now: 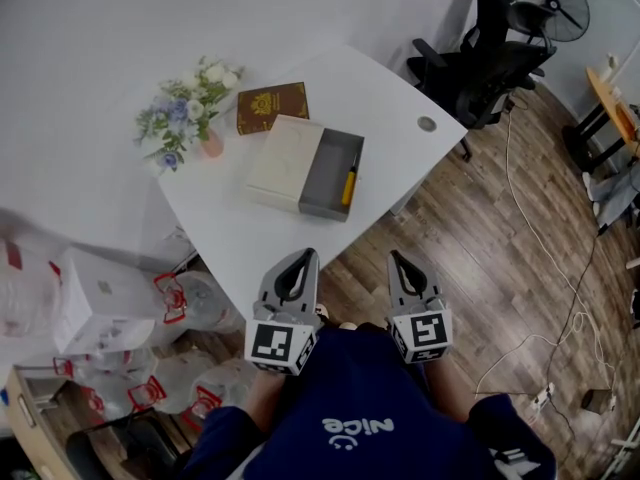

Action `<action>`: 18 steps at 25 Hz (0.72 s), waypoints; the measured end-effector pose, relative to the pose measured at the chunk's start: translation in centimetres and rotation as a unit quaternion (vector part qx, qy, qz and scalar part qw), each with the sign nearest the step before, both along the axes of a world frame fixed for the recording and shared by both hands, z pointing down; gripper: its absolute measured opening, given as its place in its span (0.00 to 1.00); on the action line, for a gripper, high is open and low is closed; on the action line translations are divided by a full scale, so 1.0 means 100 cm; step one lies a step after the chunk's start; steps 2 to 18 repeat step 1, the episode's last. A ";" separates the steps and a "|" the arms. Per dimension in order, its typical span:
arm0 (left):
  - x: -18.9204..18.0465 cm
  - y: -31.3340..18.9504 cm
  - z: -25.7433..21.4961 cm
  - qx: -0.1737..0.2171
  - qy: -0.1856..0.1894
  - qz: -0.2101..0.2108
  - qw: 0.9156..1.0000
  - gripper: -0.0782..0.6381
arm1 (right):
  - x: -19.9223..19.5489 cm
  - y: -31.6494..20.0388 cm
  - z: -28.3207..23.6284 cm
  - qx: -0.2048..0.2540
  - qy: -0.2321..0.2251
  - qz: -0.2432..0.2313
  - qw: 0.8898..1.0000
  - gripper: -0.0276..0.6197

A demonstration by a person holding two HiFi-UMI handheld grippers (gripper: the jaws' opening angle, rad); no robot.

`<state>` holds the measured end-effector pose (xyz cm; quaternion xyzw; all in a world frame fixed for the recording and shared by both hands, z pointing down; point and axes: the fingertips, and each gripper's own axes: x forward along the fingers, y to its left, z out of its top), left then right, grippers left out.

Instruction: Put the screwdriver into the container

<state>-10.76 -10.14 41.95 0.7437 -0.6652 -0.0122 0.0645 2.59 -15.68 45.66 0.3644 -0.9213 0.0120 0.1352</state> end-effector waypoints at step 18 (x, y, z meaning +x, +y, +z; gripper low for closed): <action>-0.002 0.000 0.002 -0.002 0.000 -0.002 1.000 0.13 | -0.001 0.001 0.001 0.000 0.001 -0.001 1.000 0.08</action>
